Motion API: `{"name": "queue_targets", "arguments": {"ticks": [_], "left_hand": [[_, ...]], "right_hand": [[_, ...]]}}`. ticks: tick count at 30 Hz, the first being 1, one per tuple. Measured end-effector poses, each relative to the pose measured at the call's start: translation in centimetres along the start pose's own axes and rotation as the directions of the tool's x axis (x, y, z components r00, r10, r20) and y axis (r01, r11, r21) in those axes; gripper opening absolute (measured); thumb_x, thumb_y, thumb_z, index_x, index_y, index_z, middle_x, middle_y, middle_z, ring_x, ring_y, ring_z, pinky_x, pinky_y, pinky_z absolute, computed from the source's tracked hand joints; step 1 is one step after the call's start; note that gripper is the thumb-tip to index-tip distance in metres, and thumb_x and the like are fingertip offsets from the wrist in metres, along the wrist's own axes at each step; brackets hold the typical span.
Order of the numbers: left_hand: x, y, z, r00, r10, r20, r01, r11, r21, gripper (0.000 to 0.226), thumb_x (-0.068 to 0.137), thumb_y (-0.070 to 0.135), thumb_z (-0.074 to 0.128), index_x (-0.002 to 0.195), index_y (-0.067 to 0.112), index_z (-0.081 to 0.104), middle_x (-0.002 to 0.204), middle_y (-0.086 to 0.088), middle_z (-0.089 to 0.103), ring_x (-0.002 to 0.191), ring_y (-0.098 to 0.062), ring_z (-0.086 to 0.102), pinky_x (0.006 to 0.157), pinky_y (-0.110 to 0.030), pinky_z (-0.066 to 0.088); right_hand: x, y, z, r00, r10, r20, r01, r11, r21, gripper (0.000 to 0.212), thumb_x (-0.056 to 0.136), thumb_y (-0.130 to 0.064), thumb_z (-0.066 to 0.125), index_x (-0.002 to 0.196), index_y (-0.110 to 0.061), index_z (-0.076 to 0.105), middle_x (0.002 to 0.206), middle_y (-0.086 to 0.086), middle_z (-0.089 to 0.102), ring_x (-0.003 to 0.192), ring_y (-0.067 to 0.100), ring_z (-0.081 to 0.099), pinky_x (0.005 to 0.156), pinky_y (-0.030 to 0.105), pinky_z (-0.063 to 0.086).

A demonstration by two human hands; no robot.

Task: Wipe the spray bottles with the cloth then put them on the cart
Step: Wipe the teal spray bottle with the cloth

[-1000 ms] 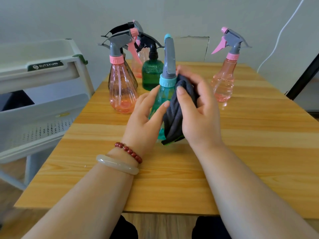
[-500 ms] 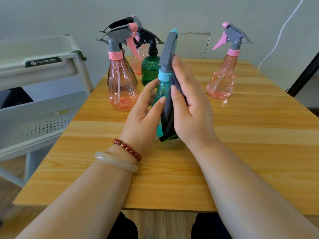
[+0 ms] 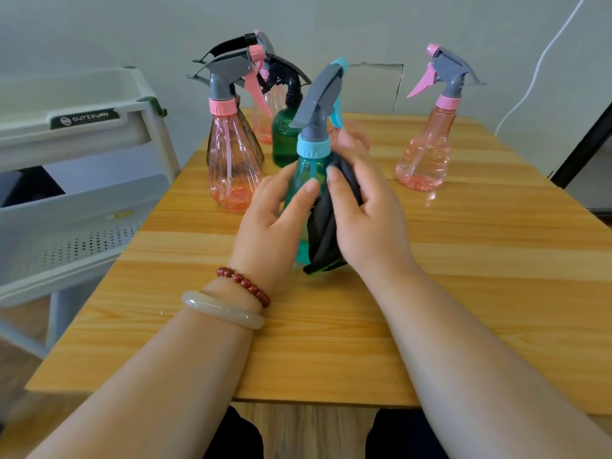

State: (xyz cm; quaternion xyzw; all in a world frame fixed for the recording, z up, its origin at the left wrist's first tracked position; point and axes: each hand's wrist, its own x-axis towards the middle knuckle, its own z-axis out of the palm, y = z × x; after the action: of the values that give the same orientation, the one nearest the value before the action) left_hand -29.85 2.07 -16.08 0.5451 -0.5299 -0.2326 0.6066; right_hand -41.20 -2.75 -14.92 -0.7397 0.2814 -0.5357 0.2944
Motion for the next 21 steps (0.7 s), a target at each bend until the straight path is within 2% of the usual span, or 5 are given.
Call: {"name": "queue_targets", "arguments": {"ticks": [6, 11, 15, 18, 21], "left_hand": [[-0.1, 0.4, -0.3, 0.996, -0.061, -0.063, 0.052, 0.988, -0.143, 0.025, 0.103, 0.022, 0.047, 0.127, 0.017, 0.051, 0.104, 0.011, 0.061, 0.09, 0.012, 0.059, 0.082, -0.011, 0.047], [-0.3, 0.2, 0.4, 0.998, -0.04, -0.043, 0.037, 0.997, -0.07, 0.033, 0.097, 0.038, 0.043, 0.125, 0.027, 0.057, 0.121, 0.006, 0.064, 0.117, -0.005, 0.058, 0.103, -0.031, 0.047], [-0.3, -0.1, 0.7, 0.998, -0.02, -0.056, 0.022, 0.999, 0.037, 0.053, 0.093, 0.055, 0.039, 0.134, 0.024, 0.052, 0.132, 0.004, 0.056, 0.126, -0.005, 0.049, 0.112, -0.038, 0.038], [-0.1, -0.4, 0.6, 0.999, -0.029, -0.043, 0.032, 0.997, 0.068, 0.071, 0.085, 0.066, 0.037, 0.142, 0.024, 0.047, 0.133, 0.005, 0.056, 0.126, -0.005, 0.05, 0.111, -0.04, 0.04], [-0.1, -0.4, 0.6, 0.999, -0.027, -0.038, 0.029, 0.999, 0.046, 0.064, 0.088, 0.062, 0.04, 0.14, 0.026, 0.049, 0.13, 0.004, 0.057, 0.124, -0.007, 0.052, 0.11, -0.042, 0.041]], "right_hand": [[-0.1, 1.1, 0.2, 0.961, 0.275, -0.011, -0.274, 0.951, -0.146, 0.028, 0.1, -0.024, 0.052, 0.126, -0.021, 0.064, 0.119, -0.004, 0.065, 0.113, 0.009, 0.057, 0.087, 0.007, 0.038], [-0.8, -0.5, 1.1, 0.989, -0.085, -0.125, 0.085, 0.996, -0.005, 0.038, 0.1, -0.012, 0.048, 0.138, -0.01, 0.051, 0.132, -0.009, 0.052, 0.128, -0.004, 0.044, 0.108, 0.013, 0.031], [-0.3, -0.1, 0.9, 0.958, 0.284, -0.031, -0.286, 0.955, -0.083, 0.034, 0.101, -0.013, 0.043, 0.129, -0.02, 0.061, 0.118, -0.01, 0.063, 0.108, -0.001, 0.054, 0.085, 0.0, 0.037], [0.0, 0.8, 0.4, 0.866, 0.5, 0.028, -0.497, 0.865, -0.072, 0.037, 0.097, -0.012, 0.039, 0.117, -0.022, 0.068, 0.106, -0.004, 0.07, 0.1, 0.016, 0.063, 0.086, 0.027, 0.05], [-0.4, 0.0, 0.8, 0.955, 0.298, -0.002, -0.295, 0.949, 0.11, 0.034, 0.097, -0.018, 0.041, 0.121, -0.021, 0.064, 0.119, -0.007, 0.067, 0.112, 0.006, 0.059, 0.095, 0.023, 0.046]]}}
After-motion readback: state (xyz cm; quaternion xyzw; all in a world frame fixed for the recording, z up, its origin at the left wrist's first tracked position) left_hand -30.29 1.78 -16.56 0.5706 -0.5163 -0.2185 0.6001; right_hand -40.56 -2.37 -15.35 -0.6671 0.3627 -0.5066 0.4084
